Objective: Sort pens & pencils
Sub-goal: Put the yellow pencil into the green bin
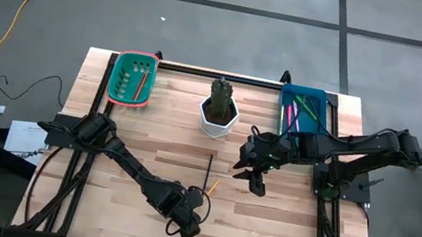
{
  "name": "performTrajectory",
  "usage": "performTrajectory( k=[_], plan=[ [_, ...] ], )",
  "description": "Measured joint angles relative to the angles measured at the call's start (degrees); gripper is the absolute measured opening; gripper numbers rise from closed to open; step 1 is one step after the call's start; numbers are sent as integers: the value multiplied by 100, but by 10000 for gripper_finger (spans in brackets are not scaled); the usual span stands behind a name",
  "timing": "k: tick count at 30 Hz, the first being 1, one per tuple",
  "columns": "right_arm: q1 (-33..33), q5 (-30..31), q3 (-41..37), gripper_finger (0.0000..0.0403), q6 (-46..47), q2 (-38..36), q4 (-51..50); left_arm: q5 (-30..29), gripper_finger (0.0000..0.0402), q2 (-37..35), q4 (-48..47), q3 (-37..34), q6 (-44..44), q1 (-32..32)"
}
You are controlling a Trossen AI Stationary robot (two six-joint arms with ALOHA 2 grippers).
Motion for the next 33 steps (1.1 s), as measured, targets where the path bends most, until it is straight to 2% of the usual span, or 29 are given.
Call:
performTrajectory(
  k=[13, 20, 33],
  plan=[
    [0, 17, 0, 136, 0, 0, 2, 11, 46, 0, 16, 0, 197, 120],
    [0, 18, 0, 136, -15, 0, 13, 257, 46, 137, 210, 12, 210, 116],
    [0, 30, -2, 136, -11, 0, 13, 180, 46, 156, 176, 24, 264, 107]
  ],
)
